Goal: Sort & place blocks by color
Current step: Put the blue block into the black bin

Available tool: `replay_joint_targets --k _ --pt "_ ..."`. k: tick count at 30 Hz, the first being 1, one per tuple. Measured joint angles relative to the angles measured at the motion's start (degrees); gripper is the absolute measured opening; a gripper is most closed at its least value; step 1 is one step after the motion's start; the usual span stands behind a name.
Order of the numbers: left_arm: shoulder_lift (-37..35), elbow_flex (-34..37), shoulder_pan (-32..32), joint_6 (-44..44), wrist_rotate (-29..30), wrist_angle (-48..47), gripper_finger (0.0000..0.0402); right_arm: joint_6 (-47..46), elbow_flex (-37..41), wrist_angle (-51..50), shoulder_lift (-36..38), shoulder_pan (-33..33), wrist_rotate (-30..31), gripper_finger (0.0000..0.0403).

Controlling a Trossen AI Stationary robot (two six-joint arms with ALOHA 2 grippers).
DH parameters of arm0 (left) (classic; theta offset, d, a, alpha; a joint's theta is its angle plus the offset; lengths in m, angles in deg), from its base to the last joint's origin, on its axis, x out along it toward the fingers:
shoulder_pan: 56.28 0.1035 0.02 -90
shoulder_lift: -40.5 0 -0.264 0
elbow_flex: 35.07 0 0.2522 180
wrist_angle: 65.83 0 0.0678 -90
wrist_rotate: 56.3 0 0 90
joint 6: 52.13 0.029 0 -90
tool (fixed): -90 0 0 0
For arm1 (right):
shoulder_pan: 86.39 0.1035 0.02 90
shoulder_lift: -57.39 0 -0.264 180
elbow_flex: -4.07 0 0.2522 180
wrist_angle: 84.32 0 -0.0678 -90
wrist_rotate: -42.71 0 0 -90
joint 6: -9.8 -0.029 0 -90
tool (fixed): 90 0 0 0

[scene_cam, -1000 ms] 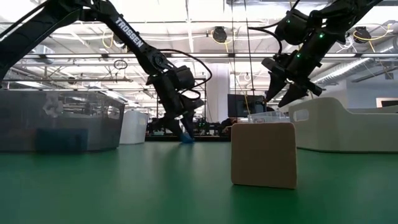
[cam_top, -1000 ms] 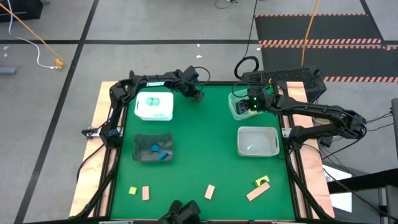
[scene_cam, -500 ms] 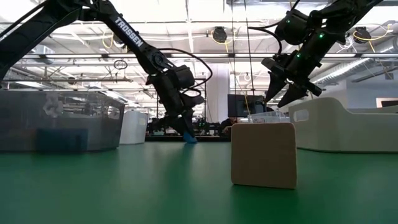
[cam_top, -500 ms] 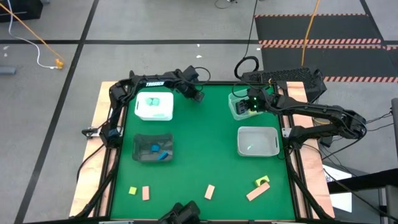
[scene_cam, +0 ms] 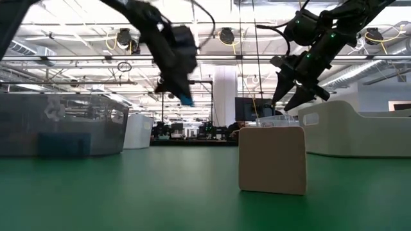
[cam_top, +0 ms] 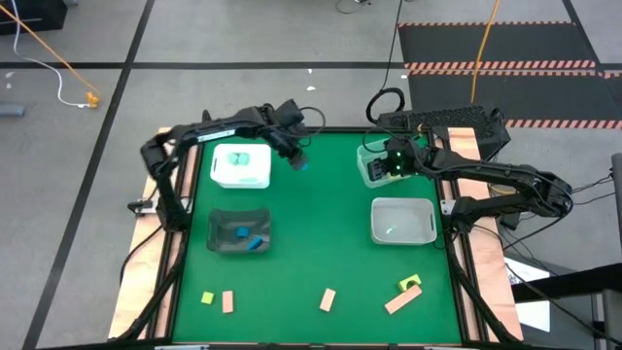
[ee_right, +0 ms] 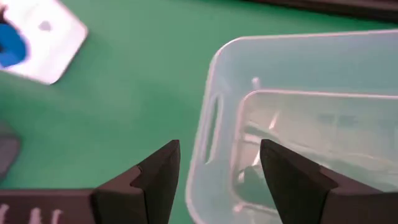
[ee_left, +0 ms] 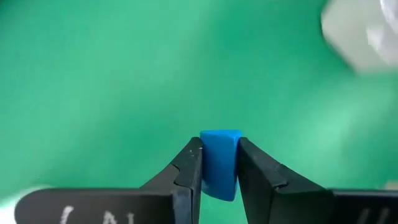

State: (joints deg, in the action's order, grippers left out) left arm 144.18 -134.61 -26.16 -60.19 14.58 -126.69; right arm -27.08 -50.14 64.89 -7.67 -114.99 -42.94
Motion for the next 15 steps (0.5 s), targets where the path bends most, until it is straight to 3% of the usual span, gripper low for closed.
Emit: replay_joint_targets --k 7,11,15 --pt "-10.5 1.2 -6.6 3.1 11.1 -21.2 0.0071 -0.2 0.0 8.8 0.0 5.2 -3.0 0.0212" --pt "-15.7 4.7 -11.3 -0.6 12.8 -28.2 0.0071 -0.2 0.0 14.3 0.0 10.7 -2.3 0.0212" --pt "-21.6 11.4 -16.2 -6.8 12.9 -29.7 0.0071 -0.3 0.0 15.5 0.0 17.9 2.2 0.0212"
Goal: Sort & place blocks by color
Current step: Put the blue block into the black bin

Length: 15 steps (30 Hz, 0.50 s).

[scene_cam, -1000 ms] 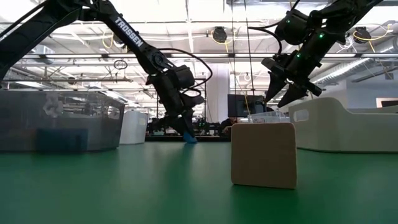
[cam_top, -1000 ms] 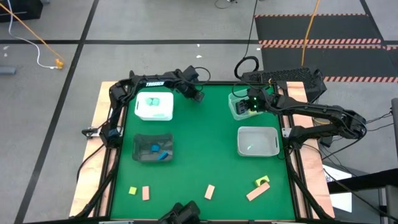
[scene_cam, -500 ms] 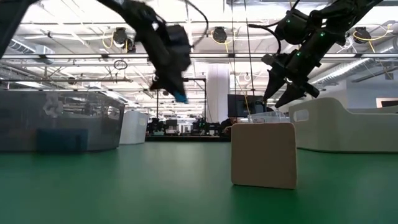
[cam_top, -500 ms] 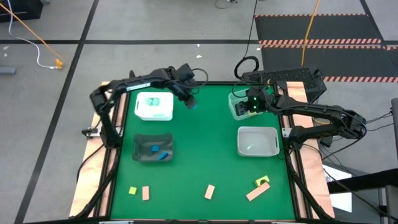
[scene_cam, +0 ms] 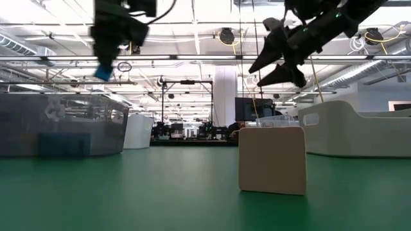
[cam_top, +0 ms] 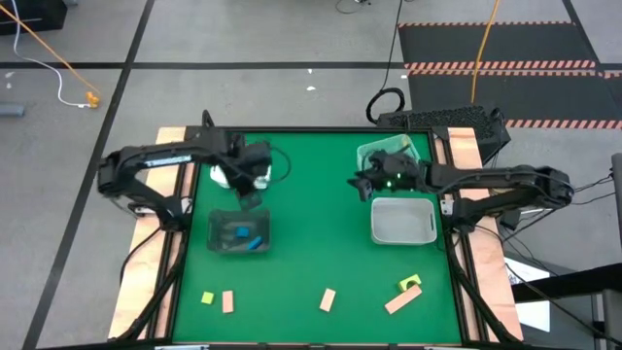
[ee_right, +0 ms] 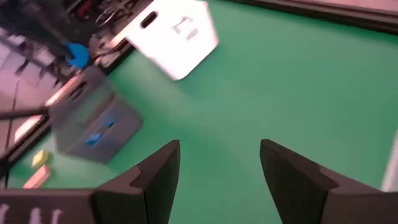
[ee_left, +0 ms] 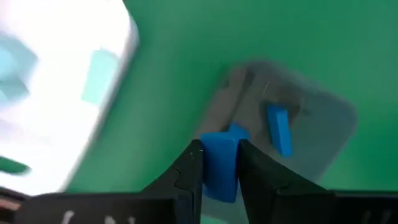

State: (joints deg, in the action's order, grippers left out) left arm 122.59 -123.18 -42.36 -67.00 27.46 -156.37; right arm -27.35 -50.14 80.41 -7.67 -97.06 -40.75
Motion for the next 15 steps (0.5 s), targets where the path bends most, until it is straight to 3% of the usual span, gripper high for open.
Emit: replay_joint_targets --k 9,12,15 --pt "-7.3 15.9 -9.9 -22.2 2.0 4.7 0.0071 -4.3 0.0 -0.1 0.0 16.3 8.1 0.0212" --pt "-7.3 19.0 -13.8 -29.6 3.3 7.1 0.0071 -4.2 0.0 -1.2 0.0 20.9 7.9 0.0212" --pt "-7.1 20.4 -16.7 -37.1 6.3 8.2 0.0077 -3.7 0.0 -3.4 0.0 24.7 4.1 0.0212"
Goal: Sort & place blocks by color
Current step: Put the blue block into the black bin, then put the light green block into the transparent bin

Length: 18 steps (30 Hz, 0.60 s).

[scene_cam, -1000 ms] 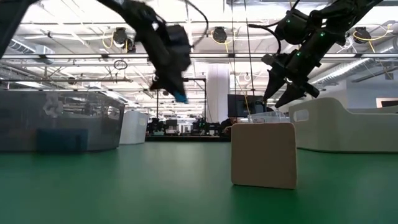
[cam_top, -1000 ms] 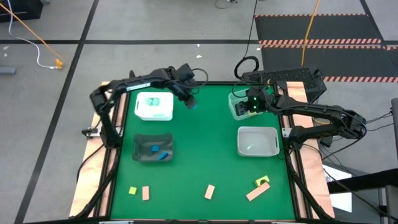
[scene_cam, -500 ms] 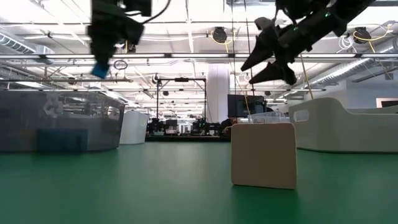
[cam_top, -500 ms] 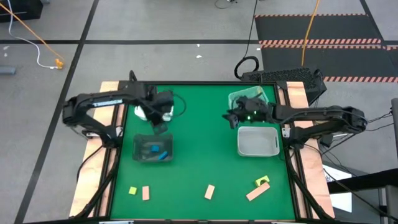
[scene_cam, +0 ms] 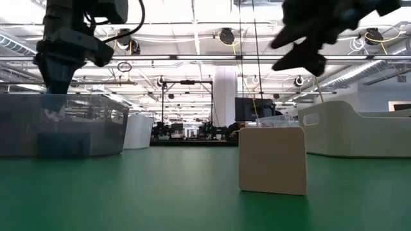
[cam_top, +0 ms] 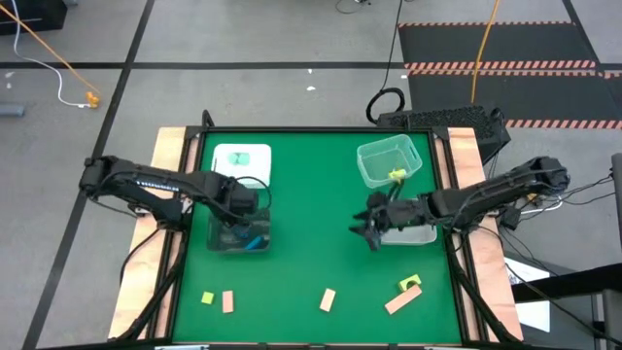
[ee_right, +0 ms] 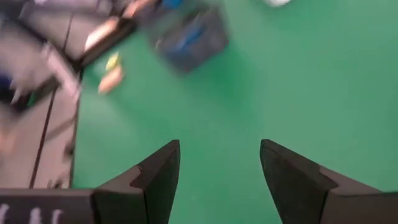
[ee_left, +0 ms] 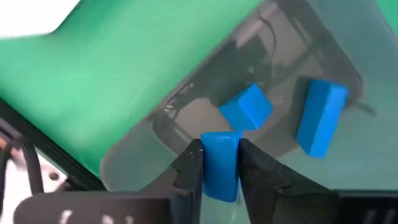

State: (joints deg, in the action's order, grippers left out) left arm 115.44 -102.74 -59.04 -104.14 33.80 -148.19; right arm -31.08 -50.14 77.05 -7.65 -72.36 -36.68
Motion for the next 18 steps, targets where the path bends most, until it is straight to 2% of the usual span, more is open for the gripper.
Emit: replay_joint_targets --k 5,10,14,18 --pt "0.0 0.1 -2.4 -12.5 0.5 0.3 0.0145 -2.1 0.0 -4.7 0.0 5.7 -5.5 0.0212" --pt "0.0 0.1 -4.4 -19.1 0.5 2.1 0.02 -3.5 0.0 -6.9 0.0 12.7 -7.5 0.0212" --pt "-0.1 0.1 -6.9 -22.7 0.4 6.2 0.0219 -3.9 0.0 -9.7 0.0 18.4 -8.0 0.0212" --pt "-0.4 0.0 -10.0 -27.1 0.5 13.1 0.0219 -3.7 0.0 -11.6 0.0 24.2 -9.9 0.0212"
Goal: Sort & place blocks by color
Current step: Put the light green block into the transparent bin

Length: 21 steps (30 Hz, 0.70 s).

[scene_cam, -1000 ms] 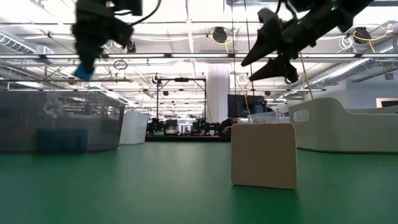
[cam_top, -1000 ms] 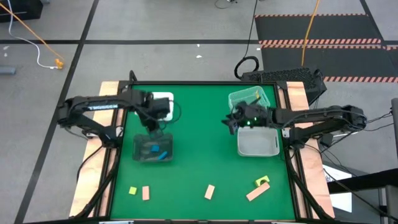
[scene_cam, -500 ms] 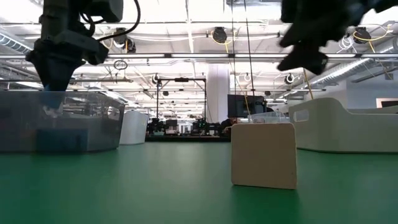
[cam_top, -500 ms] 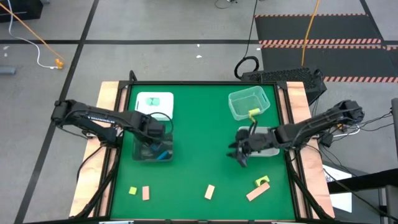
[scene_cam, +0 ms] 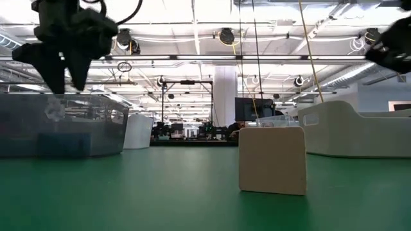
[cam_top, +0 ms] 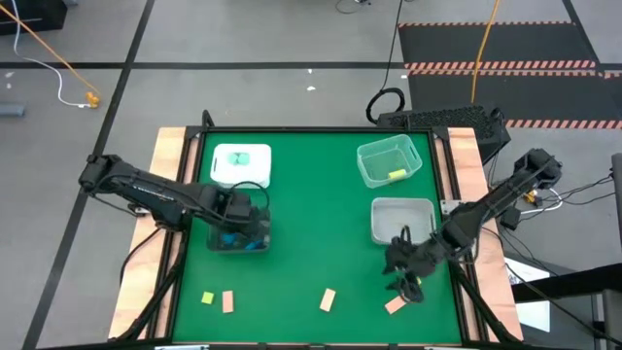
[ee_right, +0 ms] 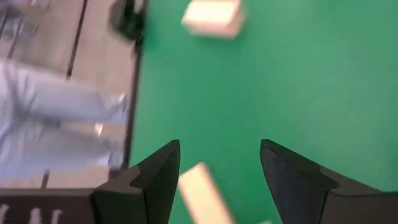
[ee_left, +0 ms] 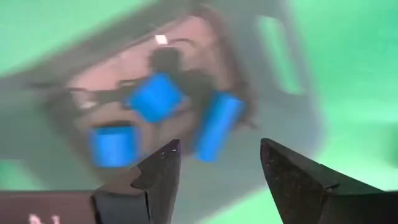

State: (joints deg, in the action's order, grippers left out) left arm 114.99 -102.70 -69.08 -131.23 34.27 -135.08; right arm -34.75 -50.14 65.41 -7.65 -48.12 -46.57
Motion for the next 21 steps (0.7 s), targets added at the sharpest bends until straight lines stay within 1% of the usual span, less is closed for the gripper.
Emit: replay_joint_targets --k 2,4,8,12,16,21 --pt "-0.3 0.0 -1.8 -1.5 0.9 4.1 0.0214 0.9 0.0 -0.8 0.0 2.8 -1.0 0.0212" --pt "-0.7 0.0 -3.6 -2.1 3.9 8.8 0.0209 3.1 0.0 -3.1 0.0 5.2 -0.7 0.0212" --pt "-1.5 0.0 -6.7 -2.3 13.2 17.6 0.0197 6.4 0.0 -10.4 0.0 8.1 2.4 0.0212" --pt "-1.9 0.0 -9.1 -1.4 22.4 27.1 0.0191 8.3 0.0 -16.4 -0.3 8.5 5.3 0.0212" --pt "-2.0 -0.1 -11.0 3.3 26.7 39.9 0.0191 9.3 0.0 -18.7 -1.7 8.5 5.1 0.0212" --pt "-2.0 -0.1 -13.5 12.5 32.8 56.5 0.0191 10.3 0.0 -18.5 -4.3 8.7 5.1 0.0212"
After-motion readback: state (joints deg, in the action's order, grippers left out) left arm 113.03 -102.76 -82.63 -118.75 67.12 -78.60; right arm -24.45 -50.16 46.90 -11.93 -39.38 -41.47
